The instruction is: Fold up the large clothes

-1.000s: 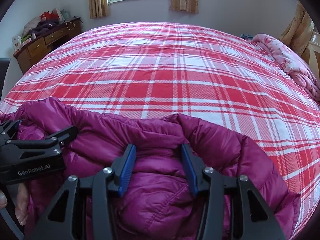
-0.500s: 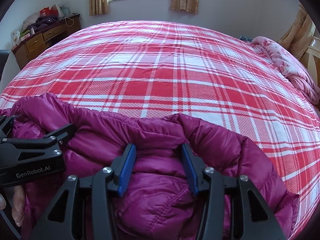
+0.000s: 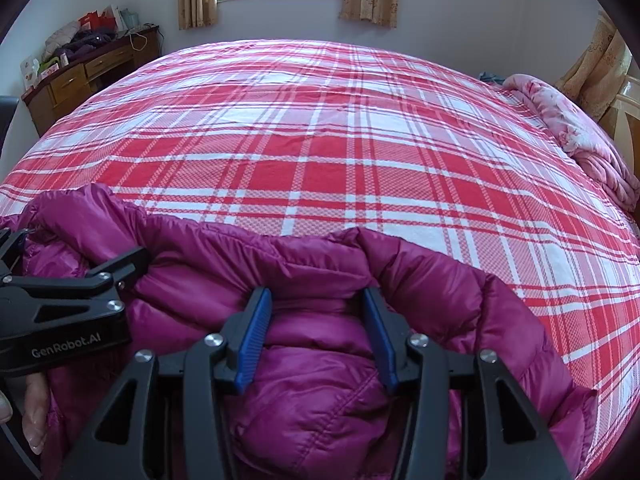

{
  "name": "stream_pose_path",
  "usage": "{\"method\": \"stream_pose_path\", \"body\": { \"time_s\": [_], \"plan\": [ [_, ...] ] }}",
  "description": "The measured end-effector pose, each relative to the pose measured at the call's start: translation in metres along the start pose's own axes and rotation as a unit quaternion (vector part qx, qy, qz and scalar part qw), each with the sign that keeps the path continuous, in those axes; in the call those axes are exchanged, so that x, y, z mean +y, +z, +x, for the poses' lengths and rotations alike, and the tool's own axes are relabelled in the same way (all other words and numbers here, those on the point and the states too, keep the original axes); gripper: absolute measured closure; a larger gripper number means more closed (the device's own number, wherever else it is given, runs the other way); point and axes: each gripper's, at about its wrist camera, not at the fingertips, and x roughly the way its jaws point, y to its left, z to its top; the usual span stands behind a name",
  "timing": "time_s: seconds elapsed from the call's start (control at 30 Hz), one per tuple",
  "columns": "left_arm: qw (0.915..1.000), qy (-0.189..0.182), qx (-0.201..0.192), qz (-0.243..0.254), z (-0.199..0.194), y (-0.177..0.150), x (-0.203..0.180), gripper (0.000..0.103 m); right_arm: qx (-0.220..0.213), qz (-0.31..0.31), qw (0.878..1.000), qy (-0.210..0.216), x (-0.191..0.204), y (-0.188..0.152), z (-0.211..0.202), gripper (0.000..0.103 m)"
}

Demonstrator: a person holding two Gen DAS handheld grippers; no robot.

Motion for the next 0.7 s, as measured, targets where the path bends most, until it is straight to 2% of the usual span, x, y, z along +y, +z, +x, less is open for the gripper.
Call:
{"method": "stream_pose_path", "body": {
  "time_s": [0.27,0.37,0.43,0.47,0.5,0.53,0.6,0.7],
  "plan": [
    [1.0,0.002,0.001,0.001,0.0,0.0,-0.001,0.001,0.0,-0.003,1.0,-0.003,0.001,0.0,0.0,0.052],
    [0.9998,0.001,0.018,0.003,-0.003,0.007,0.001,0.001,0.004,-0.012,1.0,-0.001,0.0,0.005,-0.004,0.05],
    [0.9997,-0.009,0.012,0.02,-0.025,0.013,0.003,0.001,-0.001,-0.01,1.0,0.005,-0.006,0.008,-0.019,0.042],
    [0.9995,-0.015,-0.011,0.025,-0.042,0.013,0.006,0.001,-0.011,-0.002,1.0,0.01,-0.01,0.006,-0.031,0.029],
    [0.9988,-0.016,-0.037,0.029,-0.062,0.011,0.011,0.001,-0.02,0.0,1.0,0.014,-0.014,0.003,-0.043,0.025],
    [0.998,-0.016,-0.052,0.033,-0.079,0.006,0.015,0.001,-0.026,-0.003,1.0,0.016,-0.016,-0.001,-0.055,0.024],
    [0.9976,-0.023,-0.056,0.033,-0.103,-0.007,0.028,0.001,-0.033,-0.006,0.999,0.012,-0.022,-0.014,-0.079,0.024],
    [0.9975,-0.034,-0.056,0.027,-0.136,-0.051,0.055,0.001,-0.025,0.01,0.999,0.03,-0.031,-0.049,-0.111,0.024]
  ]
}}
